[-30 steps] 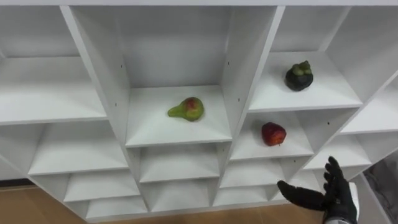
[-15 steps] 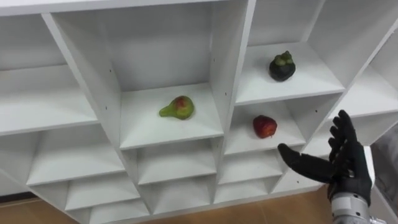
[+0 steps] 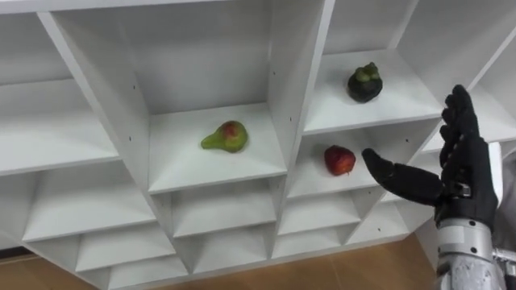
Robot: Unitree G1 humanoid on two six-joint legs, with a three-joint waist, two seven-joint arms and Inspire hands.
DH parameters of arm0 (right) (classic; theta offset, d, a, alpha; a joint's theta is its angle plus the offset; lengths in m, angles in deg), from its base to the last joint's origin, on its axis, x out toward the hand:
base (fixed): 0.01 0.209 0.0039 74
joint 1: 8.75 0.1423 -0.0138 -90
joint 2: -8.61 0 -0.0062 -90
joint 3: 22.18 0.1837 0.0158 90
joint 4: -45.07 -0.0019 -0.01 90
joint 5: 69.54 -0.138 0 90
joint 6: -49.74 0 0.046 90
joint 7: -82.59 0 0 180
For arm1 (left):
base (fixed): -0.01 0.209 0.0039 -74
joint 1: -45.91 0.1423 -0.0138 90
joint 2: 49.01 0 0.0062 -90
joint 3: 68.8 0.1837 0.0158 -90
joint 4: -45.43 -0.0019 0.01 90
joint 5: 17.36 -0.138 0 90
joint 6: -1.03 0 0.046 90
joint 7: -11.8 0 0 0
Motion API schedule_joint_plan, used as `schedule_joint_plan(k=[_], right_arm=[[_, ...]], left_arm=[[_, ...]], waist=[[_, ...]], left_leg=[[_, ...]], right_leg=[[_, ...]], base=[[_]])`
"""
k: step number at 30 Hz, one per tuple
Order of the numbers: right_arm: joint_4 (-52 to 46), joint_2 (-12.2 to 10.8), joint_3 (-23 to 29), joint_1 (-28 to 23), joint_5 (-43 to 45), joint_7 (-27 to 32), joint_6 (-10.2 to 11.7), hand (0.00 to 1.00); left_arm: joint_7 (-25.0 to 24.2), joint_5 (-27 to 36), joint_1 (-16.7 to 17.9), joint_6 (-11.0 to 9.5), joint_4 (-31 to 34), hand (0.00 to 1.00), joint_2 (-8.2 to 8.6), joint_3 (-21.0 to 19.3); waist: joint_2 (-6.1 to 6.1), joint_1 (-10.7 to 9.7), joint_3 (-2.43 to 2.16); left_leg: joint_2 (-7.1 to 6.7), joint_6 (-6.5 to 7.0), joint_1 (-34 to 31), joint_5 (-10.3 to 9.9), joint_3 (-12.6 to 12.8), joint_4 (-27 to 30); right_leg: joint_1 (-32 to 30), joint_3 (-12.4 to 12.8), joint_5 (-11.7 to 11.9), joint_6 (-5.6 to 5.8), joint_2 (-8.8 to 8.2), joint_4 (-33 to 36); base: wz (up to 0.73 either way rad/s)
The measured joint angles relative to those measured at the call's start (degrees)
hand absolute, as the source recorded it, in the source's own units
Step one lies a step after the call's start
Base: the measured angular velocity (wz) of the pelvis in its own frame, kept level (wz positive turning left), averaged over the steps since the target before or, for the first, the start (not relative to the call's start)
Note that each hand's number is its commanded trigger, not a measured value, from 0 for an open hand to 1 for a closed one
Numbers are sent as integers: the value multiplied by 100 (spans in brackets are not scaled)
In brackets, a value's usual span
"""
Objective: Collect fruits from the closet
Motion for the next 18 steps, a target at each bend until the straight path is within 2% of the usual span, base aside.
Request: schedule_joint_plan(k=[5, 8, 10, 13, 16, 18], right_arm=[[116, 77, 1, 175, 65, 175, 1, 0], [199, 142, 66, 284, 76, 180, 0, 0], [307, 422, 112, 520, 71, 168, -23, 0], [307, 616, 168, 765, -1, 157, -19, 0], [475, 713, 273, 1003, -306, 23, 2, 0], [798, 712, 344, 1264, -430, -30, -12, 0]], left_arm=[[-90, 4, -95, 3, -1, 100, -3, 15], [-127, 2, -80, 8, 17, 100, -3, 0], [-128, -1, -101, 9, 20, 100, -5, -75], [-128, 0, -97, 8, 90, 100, -32, -96], [-125, -13, -158, 5, 96, 100, -37, -135], [-121, -50, -169, 5, 95, 100, -36, -203]], waist=[[-48, 78, 50], [-77, 93, 43], [-126, 90, 45], [-215, 100, 24], [-327, 123, 19], [-377, 144, 35]], left_leg=[[1, 1, -30, 0, -7, 36], [-5, 1, -79, 0, -75, 55], [-9, 0, -128, 3, -101, 70], [2, -6, -133, 8, -179, 70], [4, -8, -130, 9, -289, 71], [4, -7, -114, 9, -322, 71]], right_leg=[[-1, -67, 1, -1, -20, -1], [-8, -95, 0, -1, -26, -26], [-13, -138, 5, 0, -34, -70], [33, -235, 10, -3, -38, -109], [103, -365, 10, -3, -58, -132], [134, -394, 10, -3, -62, -139]], base=[[5], [8], [11], [15], [22], [13]])
